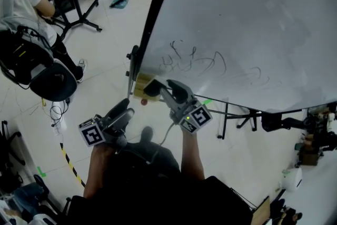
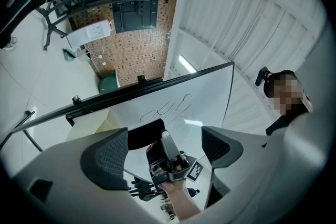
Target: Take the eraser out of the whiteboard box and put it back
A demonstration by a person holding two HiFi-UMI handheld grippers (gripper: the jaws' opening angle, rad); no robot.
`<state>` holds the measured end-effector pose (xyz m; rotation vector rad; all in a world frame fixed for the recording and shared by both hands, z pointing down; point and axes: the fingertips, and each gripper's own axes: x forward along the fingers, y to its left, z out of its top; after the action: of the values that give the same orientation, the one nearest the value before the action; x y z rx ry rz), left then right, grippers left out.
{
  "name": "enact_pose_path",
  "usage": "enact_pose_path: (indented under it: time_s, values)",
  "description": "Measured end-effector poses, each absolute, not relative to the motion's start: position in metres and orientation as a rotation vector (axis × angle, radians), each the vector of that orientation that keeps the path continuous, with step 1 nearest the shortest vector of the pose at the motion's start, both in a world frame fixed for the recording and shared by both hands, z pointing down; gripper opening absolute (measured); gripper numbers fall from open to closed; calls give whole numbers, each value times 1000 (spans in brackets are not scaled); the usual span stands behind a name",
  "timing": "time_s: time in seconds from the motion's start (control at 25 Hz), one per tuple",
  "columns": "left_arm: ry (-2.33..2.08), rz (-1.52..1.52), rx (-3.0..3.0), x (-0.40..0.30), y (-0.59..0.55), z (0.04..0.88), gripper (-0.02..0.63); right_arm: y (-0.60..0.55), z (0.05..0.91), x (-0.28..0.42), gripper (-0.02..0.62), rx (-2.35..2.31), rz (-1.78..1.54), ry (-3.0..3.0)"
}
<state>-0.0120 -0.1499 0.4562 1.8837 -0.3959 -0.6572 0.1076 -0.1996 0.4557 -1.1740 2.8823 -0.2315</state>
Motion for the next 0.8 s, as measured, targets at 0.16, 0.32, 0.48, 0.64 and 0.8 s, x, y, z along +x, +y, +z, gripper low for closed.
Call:
enact_pose_path:
  time_s: [0.16,0.32,0.48,0.64,0.8]
  values:
    - [-383,-672,1879,-6,-150,455,428,-198,463,106,158,-1173,-210,2936]
    - [-409,-648,1874,-12,-150,466,428,-199,470,101,158,-1162,-205,2957]
    - [-422,-641,1874,-11,-152,468,428,-201,473,102,158,-1159,-204,2963]
    - [-448,-617,1908,-13,-154,468,428,-202,475,102,158,-1160,-197,2967]
    - [-441,-633,1869,-14,-152,473,428,-201,482,100,158,-1150,-189,2999]
